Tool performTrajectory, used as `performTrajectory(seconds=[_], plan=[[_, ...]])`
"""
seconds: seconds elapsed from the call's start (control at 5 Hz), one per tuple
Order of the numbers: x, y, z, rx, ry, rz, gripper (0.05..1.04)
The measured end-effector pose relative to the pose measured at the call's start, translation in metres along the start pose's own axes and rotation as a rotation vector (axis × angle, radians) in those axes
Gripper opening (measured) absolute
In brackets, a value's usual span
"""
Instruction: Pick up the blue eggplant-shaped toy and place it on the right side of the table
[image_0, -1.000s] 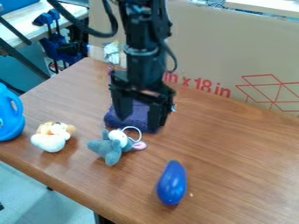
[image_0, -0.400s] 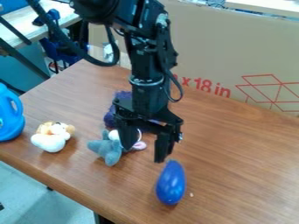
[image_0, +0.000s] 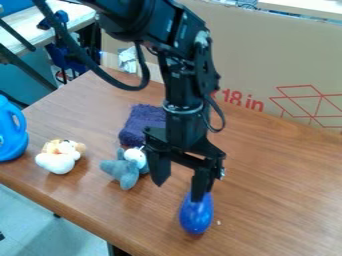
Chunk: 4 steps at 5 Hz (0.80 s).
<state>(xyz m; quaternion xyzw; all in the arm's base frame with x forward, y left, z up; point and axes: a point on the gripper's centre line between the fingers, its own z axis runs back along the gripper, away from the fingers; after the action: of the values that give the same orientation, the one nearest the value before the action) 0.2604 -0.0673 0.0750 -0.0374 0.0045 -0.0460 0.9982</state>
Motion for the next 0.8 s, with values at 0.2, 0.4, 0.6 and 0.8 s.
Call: performTrajectory(seconds=[0.2,0.4,0.6,0.8], plan=[[0.001,-0.004,-0.009,-0.014,0.019,0.005,1.001],[0.006,-0.001,-0.024,-0.041,0.026,0.014,1.001],[0.001,0.006,-0.045,-0.034,0.106,0.038,1.001],[0.007,0.01,-0.053,-0.041,0.114,0.059,0.95]])
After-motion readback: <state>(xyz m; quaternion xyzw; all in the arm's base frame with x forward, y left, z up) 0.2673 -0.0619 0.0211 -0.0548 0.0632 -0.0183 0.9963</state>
